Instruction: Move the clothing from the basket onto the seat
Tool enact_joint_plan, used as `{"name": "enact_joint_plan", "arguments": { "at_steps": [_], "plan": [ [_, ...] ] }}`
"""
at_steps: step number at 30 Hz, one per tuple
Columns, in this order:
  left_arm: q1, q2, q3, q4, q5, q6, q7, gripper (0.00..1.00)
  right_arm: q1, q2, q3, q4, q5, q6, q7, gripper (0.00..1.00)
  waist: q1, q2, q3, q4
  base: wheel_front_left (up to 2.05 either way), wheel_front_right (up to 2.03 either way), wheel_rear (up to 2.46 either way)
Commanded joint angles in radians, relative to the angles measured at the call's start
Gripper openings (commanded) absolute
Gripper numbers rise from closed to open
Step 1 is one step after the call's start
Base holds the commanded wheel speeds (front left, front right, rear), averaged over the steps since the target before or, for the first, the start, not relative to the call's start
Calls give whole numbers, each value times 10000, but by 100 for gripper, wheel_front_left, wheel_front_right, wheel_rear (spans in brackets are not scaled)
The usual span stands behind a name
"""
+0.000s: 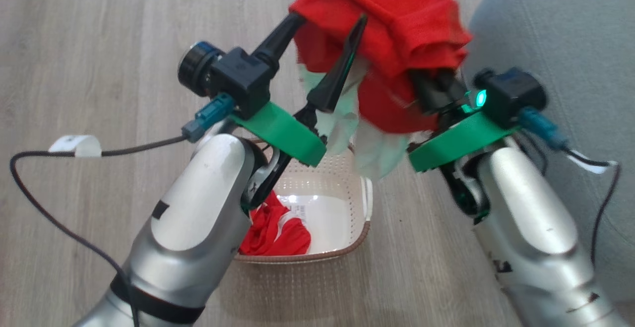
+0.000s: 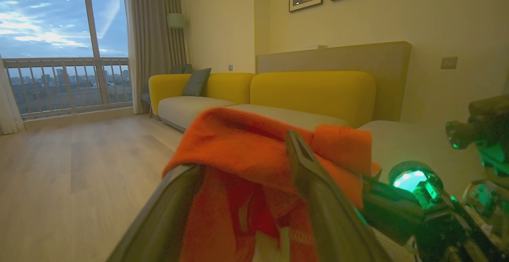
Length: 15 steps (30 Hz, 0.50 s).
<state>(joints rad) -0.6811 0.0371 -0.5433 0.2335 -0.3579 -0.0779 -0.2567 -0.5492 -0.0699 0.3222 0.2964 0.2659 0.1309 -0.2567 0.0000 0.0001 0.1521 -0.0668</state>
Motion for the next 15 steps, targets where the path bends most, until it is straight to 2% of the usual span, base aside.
{"name": "enact_joint_plan", "arguments": {
  "at_steps": [1, 7, 15],
  "plan": [
    [-146, 137, 445, -165, 119, -84, -51, 100, -83, 196, -122, -575, -101, -2, -51, 0, 0, -1, -4, -159, 0, 0, 0],
    [348, 225, 577, 253, 366, -402, -51, 100, 220, 196, -771, -1111, -298, -2, -51, 0, 0, -1, -44, -842, 0, 0, 0],
    [846, 391, 618, 397, 433, -510, -51, 100, 357, 196, -1033, -1433, -259, -2, -51, 0, 0, -1, -33, -1993, 0, 0, 0]
  ]
}}
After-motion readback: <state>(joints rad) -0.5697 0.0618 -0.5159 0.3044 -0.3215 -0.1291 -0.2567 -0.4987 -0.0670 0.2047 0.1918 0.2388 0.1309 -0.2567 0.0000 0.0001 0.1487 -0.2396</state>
